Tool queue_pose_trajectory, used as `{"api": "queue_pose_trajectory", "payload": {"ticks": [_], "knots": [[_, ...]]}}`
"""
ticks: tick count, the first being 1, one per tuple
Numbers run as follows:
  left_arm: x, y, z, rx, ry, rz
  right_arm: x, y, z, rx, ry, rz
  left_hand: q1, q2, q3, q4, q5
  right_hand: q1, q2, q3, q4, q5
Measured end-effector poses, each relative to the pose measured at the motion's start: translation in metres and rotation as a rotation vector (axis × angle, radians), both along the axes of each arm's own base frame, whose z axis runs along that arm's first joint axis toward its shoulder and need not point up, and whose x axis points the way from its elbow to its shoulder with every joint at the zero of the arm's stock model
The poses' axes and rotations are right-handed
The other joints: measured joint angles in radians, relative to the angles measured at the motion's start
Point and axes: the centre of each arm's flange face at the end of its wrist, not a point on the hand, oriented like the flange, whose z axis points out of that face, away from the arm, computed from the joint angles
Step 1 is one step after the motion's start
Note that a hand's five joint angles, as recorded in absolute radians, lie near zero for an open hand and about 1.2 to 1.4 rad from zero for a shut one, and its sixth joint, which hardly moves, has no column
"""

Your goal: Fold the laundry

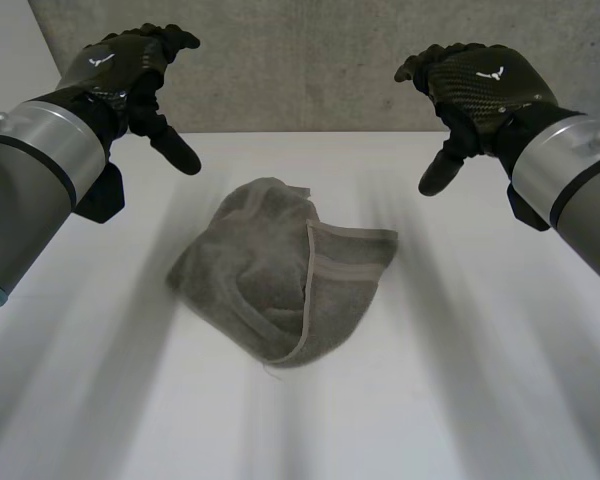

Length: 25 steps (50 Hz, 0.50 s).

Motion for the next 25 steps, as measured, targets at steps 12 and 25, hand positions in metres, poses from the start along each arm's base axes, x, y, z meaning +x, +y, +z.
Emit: {"api": "queue_pose_trajectory", "payload": {"ticks": [12, 25], "knots": [[0.002, 0.004, -0.003, 0.029, -0.013, 0.012, -0.001, -0.007, -0.002, 0.028, 0.002, -0.015, 0.000, 0.000, 0.000, 0.000, 0.000, 0.000, 0.000, 0.000, 0.000, 0.000], [0.007, 0.003, 0.003, 0.015, -0.009, 0.028, -0.023, -0.024, 0.000, 0.026, -0.025, -0.232, 0.000, 0.000, 0.000, 0.000, 0.000, 0.000, 0.000, 0.000, 0.000, 0.000]]}}
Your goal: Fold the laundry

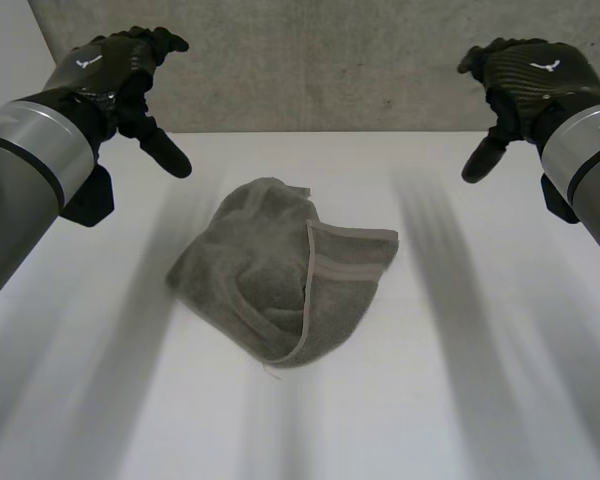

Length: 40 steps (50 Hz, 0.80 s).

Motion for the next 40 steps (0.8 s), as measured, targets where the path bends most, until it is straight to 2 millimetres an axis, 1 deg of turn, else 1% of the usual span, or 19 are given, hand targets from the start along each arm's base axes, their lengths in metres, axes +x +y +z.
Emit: {"api": "queue_pose_trajectory", "payload": {"ticks": [4, 16, 19, 23, 28, 30, 31, 33, 34, 38, 40], "knots": [[0.002, 0.001, 0.003, -0.015, -0.010, 0.007, -0.003, -0.002, 0.000, 0.001, -0.003, -0.027, 0.000, 0.000, 0.000, 0.000, 0.000, 0.000, 0.000, 0.000, 0.000, 0.000], [0.003, 0.001, 0.003, -0.041, -0.077, 0.011, 0.000, -0.002, 0.000, 0.001, -0.001, -0.005, 0.000, 0.000, 0.000, 0.000, 0.000, 0.000, 0.000, 0.000, 0.000, 0.000], [0.003, 0.002, 0.001, -0.034, -0.085, 0.011, 0.003, -0.001, -0.002, -0.005, 0.019, 0.030, 0.000, 0.000, 0.000, 0.000, 0.000, 0.000, 0.000, 0.000, 0.000, 0.000], [0.006, 0.005, -0.009, -0.002, -0.100, 0.009, 0.012, 0.001, -0.008, -0.027, 0.085, 0.115, 0.000, 0.000, 0.000, 0.000, 0.000, 0.000, 0.000, 0.000, 0.000, 0.000], [0.018, 0.008, -0.038, 0.069, -0.130, 0.032, 0.031, 0.007, -0.021, -0.112, 0.265, 0.287, 0.000, -0.002, 0.000, 0.000, 0.000, 0.000, 0.000, 0.000, 0.000, 0.000], [0.027, 0.006, -0.054, 0.099, -0.143, 0.054, 0.041, 0.008, -0.028, -0.163, 0.351, 0.363, 0.000, -0.002, 0.000, 0.000, 0.000, 0.000, 0.000, 0.000, 0.000, 0.000], [0.030, 0.005, -0.058, 0.105, -0.145, 0.059, 0.044, 0.008, -0.030, -0.175, 0.370, 0.381, 0.000, -0.002, 0.000, 0.000, 0.000, 0.000, 0.000, 0.000, 0.000, 0.000], [0.040, 0.002, -0.077, 0.132, -0.159, 0.074, 0.057, 0.007, -0.040, -0.218, 0.440, 0.454, 0.000, -0.002, 0.000, 0.000, 0.000, 0.000, 0.000, 0.000, 0.000, 0.000], [0.042, 0.001, -0.081, 0.136, -0.161, 0.075, 0.061, 0.007, -0.043, -0.225, 0.453, 0.470, 0.000, -0.002, 0.000, 0.000, 0.000, 0.000, 0.000, 0.000, 0.000, 0.000], [0.058, -0.003, -0.112, 0.167, -0.173, 0.067, 0.088, 0.004, -0.064, -0.259, 0.524, 0.570, 0.000, -0.002, 0.000, -0.001, 0.000, 0.000, 0.000, 0.000, 0.000, 0.000], [0.063, -0.005, -0.121, 0.173, -0.172, 0.061, 0.099, 0.003, -0.074, -0.260, 0.546, 0.602, 0.000, -0.002, 0.000, -0.001, 0.000, 0.000, 0.000, 0.000, 0.000, 0.000]]}}
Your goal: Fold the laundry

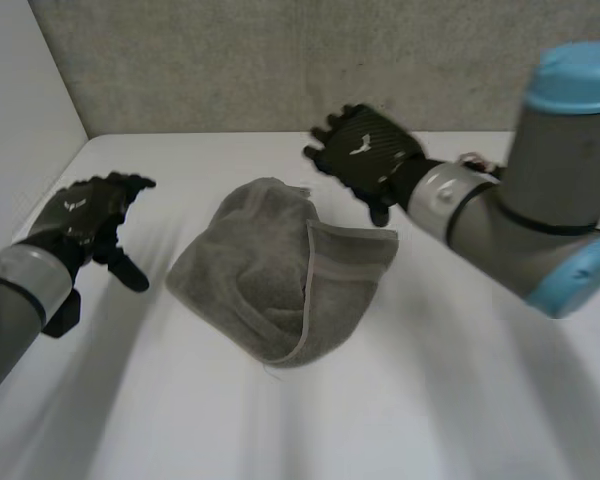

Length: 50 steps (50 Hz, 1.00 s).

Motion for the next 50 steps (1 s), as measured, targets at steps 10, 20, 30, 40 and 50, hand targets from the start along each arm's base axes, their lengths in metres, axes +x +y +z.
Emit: {"api": "queue_pose_trajectory", "payload": {"ticks": [10, 20, 30, 40, 50], "knots": [[0.016, -0.001, -0.028, -0.015, 0.023, -0.025, 0.043, -0.008, -0.061, 0.031, 0.146, 0.085, 0.000, 0.000, 0.000, 0.000, 0.000, 0.036, 0.013, 0.022, 0.011, 0.026], [0.015, 0.002, -0.032, -0.046, 0.026, -0.028, 0.052, -0.034, -0.109, 0.045, 0.213, -0.009, 0.000, 0.000, 0.000, 0.000, 0.000, 0.527, 0.508, 0.516, 0.493, 0.507], [0.014, 0.004, -0.033, -0.044, 0.025, -0.033, 0.051, -0.042, -0.086, 0.063, 0.099, -0.094, 0.000, 0.000, 0.000, 0.000, 0.000, 1.106, 1.081, 1.084, 1.064, 1.098], [0.014, 0.005, -0.034, -0.041, 0.025, -0.035, 0.039, -0.035, -0.049, 0.177, -0.069, -0.125, 0.000, 0.000, 0.000, 0.000, 0.000, 1.107, 1.084, 1.089, 1.068, 1.101], [0.010, 0.007, -0.035, -0.054, 0.026, -0.051, 0.017, -0.026, -0.034, 0.180, -0.084, -0.140, 0.000, 0.000, 0.000, 0.000, 0.000, 0.306, 0.279, 0.293, 0.277, 0.279]]}}
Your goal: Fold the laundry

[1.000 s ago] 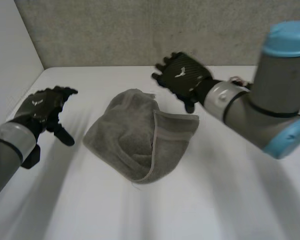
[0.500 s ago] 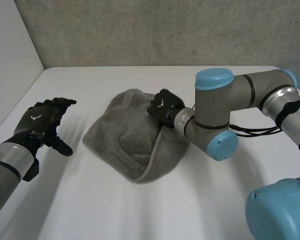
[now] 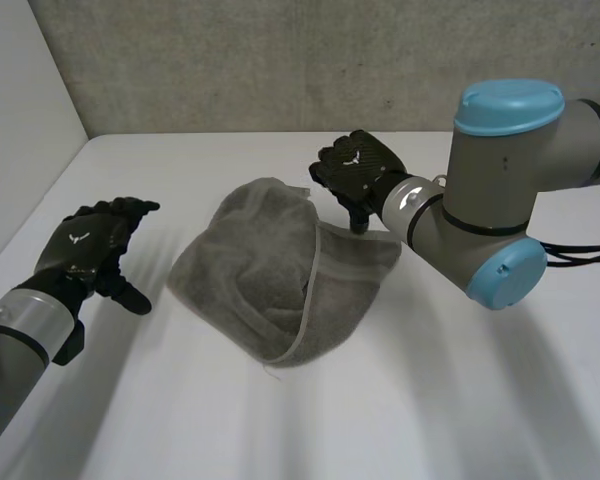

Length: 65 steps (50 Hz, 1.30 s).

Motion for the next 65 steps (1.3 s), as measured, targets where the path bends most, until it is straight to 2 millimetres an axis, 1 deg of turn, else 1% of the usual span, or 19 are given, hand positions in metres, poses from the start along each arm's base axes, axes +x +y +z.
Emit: {"api": "queue_pose_trajectory", "payload": {"ticks": [3, 7, 16, 18, 21, 23, 24, 25, 26, 27, 29, 30, 38, 49, 52, 55, 57, 60, 65], "knots": [[-0.002, 0.002, -0.001, 0.001, 0.000, -0.008, 0.002, -0.003, -0.011, 0.002, 0.009, 0.005, 0.000, 0.000, 0.000, 0.000, 0.000, -0.061, -0.046, -0.056, -0.057, -0.076], [-0.003, 0.003, -0.002, 0.005, -0.001, -0.014, 0.008, -0.009, -0.027, 0.010, 0.020, 0.014, 0.000, 0.000, 0.000, 0.000, 0.000, -0.064, -0.046, -0.058, -0.059, -0.081], [-0.004, 0.004, -0.004, -0.003, 0.000, -0.016, 0.023, -0.026, -0.076, 0.098, 0.070, 0.026, 0.000, 0.000, 0.000, 0.000, 0.000, -0.064, -0.046, -0.058, -0.059, -0.079], [-0.004, 0.004, -0.005, -0.004, 0.000, -0.016, 0.025, -0.028, -0.081, 0.110, 0.075, 0.026, 0.000, 0.000, 0.000, 0.000, 0.000, -0.062, -0.045, -0.057, -0.059, -0.074], [-0.004, 0.004, -0.005, -0.006, 0.000, -0.016, 0.026, -0.029, -0.087, 0.123, 0.080, 0.024, 0.000, 0.000, 0.000, 0.000, 0.000, 0.049, 0.048, 0.046, 0.036, 0.053], [-0.004, 0.004, -0.006, -0.006, -0.001, -0.016, 0.026, -0.030, -0.089, 0.127, 0.080, 0.021, 0.000, 0.000, 0.000, 0.000, 0.000, 0.306, 0.312, 0.305, 0.292, 0.323], [-0.004, 0.004, -0.006, -0.005, -0.001, -0.016, 0.026, -0.030, -0.088, 0.127, 0.078, 0.020, 0.000, 0.000, 0.000, 0.000, 0.000, 0.502, 0.507, 0.490, 0.479, 0.510], [-0.004, 0.004, -0.006, -0.005, -0.001, -0.016, 0.026, -0.030, -0.087, 0.127, 0.077, 0.020, 0.000, 0.000, 0.000, 0.000, 0.000, 0.560, 0.577, 0.558, 0.549, 0.579], [-0.004, 0.004, -0.006, -0.005, -0.001, -0.017, 0.026, -0.030, -0.085, 0.125, 0.073, 0.018, 0.000, 0.000, 0.000, 0.000, 0.000, 0.670, 0.718, 0.697, 0.693, 0.716], [-0.004, 0.004, -0.006, -0.005, -0.001, -0.017, 0.026, -0.030, -0.080, 0.122, 0.064, 0.016, 0.000, 0.000, 0.000, 0.000, 0.000, 0.743, 0.786, 0.769, 0.767, 0.782], [-0.004, 0.004, -0.006, -0.004, -0.001, -0.017, 0.025, -0.031, -0.071, 0.117, 0.043, 0.011, 0.000, 0.000, 0.000, 0.000, 0.000, 0.777, 0.797, 0.798, 0.794, 0.811], [-0.004, 0.004, -0.006, -0.004, -0.001, -0.017, 0.025, -0.031, -0.067, 0.117, 0.035, 0.009, 0.000, 0.000, 0.000, 0.000, 0.000, 0.778, 0.797, 0.798, 0.794, 0.811], [-0.005, 0.004, -0.007, -0.001, -0.001, -0.019, 0.013, -0.024, -0.013, 0.136, -0.083, -0.028, 0.000, 0.000, 0.000, 0.000, 0.000, 0.778, 0.797, 0.798, 0.794, 0.811], [-0.010, 0.008, -0.010, 0.012, -0.001, -0.043, -0.023, 0.002, 0.047, 0.113, -0.145, -0.075, 0.000, 0.000, 0.000, 0.000, 0.000, 0.778, 0.797, 0.799, 0.794, 0.811], [-0.015, 0.011, -0.014, 0.028, 0.001, -0.081, -0.035, 0.009, 0.071, 0.081, -0.185, -0.091, 0.000, 0.000, 0.000, 0.000, 0.000, 0.778, 0.797, 0.800, 0.794, 0.811], [-0.020, 0.014, -0.019, 0.046, 0.004, -0.119, -0.040, 0.014, 0.086, 0.066, -0.220, -0.099, 0.000, 0.000, 0.000, 0.000, 0.000, 0.778, 0.797, 0.800, 0.794, 0.811], [-0.026, 0.017, -0.025, 0.068, 0.006, -0.164, -0.047, 0.020, 0.105, 0.055, -0.269, -0.106, 0.000, 0.000, 0.000, 0.000, 0.000, 0.778, 0.797, 0.801, 0.794, 0.811], [-0.032, 0.020, -0.032, 0.090, 0.006, -0.206, -0.051, 0.027, 0.119, 0.053, -0.309, -0.107, 0.000, 0.000, 0.000, 0.000, 0.000, 0.778, 0.797, 0.801, 0.794, 0.811], [-0.040, 0.018, -0.040, 0.101, 0.002, -0.242, -0.056, 0.038, 0.129, 0.071, -0.333, -0.108, 0.000, 0.000, 0.000, 0.000, 0.000, 0.779, 0.797, 0.803, 0.794, 0.811]]}}
